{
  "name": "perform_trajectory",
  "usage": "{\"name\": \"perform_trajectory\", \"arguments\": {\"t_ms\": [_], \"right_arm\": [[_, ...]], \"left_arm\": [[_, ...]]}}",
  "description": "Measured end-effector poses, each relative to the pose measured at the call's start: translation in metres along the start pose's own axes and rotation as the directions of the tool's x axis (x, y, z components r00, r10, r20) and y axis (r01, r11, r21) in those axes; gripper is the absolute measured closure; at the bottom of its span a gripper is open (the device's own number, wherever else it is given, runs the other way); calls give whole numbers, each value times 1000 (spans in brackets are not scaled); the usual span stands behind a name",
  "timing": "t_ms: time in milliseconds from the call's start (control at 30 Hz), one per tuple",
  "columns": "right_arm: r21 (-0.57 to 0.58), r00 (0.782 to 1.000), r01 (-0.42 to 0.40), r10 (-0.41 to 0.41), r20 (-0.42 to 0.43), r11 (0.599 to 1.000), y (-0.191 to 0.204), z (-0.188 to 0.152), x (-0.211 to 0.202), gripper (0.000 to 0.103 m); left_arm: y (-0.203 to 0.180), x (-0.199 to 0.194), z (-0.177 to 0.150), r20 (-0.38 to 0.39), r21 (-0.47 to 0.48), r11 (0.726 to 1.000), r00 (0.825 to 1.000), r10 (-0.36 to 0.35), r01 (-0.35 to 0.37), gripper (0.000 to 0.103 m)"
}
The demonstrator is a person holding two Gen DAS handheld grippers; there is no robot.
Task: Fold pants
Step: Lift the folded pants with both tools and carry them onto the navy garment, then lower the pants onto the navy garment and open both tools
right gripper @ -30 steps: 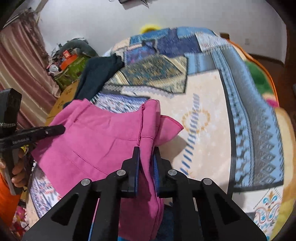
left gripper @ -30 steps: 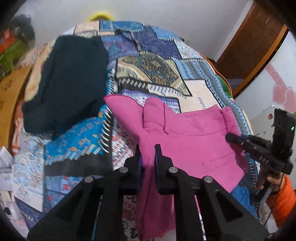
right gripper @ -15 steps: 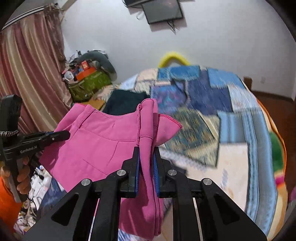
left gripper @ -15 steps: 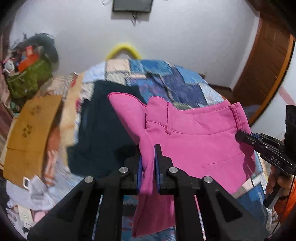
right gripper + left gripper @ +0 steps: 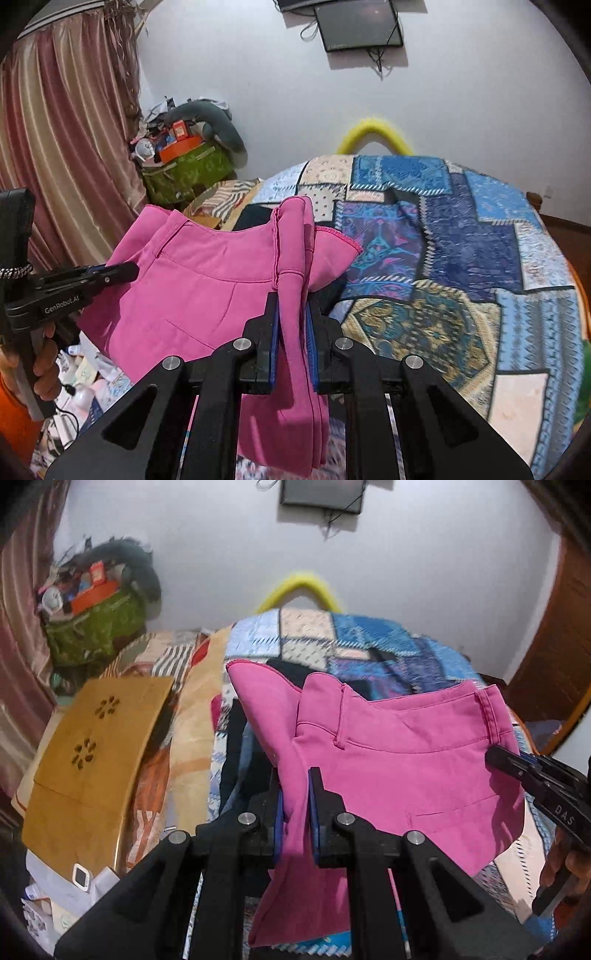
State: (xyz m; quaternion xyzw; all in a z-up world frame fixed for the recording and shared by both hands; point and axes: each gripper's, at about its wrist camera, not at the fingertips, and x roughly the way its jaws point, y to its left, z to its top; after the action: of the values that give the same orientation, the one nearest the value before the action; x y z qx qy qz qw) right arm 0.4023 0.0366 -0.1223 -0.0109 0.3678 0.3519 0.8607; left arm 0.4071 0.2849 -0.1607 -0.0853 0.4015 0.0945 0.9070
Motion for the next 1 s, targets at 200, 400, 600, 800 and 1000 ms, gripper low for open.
{"name": "perform_trajectory", "arguments": {"t_ms": [200,400,600,800,1000], "right_arm": [[4,996,7,-7,-84,1000,3,-9,58,92],[32,984,26,-20,-178,999,-2,-30,91,91],[1,979,50,-49,-198,999,-1,-36,80,82],[-1,989,37,-37,-140,999,6,-33,37,79],[-17,1000,-7,7,17,1000,31,-17,-43,79]], "left_arm": [[21,56,-10,-67,-23,999,997,36,-38,91],[40,98,-33,-168,-82,995,985,43,-58,88],[43,87,-41,-179,-78,993,981,73,-88,83],[32,29,-35,-115,-49,997,991,60,-67,79],[5,-68,-30,37,-4,999,999,33,-33,79]]}}
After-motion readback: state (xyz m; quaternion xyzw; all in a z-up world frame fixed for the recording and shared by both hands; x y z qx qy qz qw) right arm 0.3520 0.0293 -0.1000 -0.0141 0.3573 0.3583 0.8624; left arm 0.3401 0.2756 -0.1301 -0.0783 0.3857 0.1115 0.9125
